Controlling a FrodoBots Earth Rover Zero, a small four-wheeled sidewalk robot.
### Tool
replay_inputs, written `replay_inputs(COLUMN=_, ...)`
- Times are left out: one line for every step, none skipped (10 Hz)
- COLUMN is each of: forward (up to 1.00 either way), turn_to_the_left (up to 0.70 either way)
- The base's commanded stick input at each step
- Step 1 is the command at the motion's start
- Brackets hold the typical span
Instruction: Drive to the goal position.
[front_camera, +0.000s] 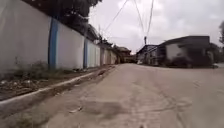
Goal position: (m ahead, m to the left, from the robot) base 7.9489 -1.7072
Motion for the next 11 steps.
replay_inputs(forward=1.0, turn_to_the_left=0.0)
replay_inputs(forward=1.0, turn_to_the_left=0.0)
replay_inputs(forward=1.0, turn_to_the_left=0.0)
replay_inputs(forward=1.0, turn_to_the_left=0.0)
replay_inputs(forward=1.0, turn_to_the_left=0.0)
replay_inputs(forward=1.0, turn_to_the_left=0.0)
replay_inputs(forward=1.0, turn_to_the_left=0.0)
replay_inputs(forward=1.0, turn_to_the_left=0.0)
replay_inputs(forward=1.0, turn_to_the_left=0.0)
replay_inputs(forward=1.0, turn_to_the_left=0.0)
replay_inputs(forward=1.0, turn_to_the_left=0.0)
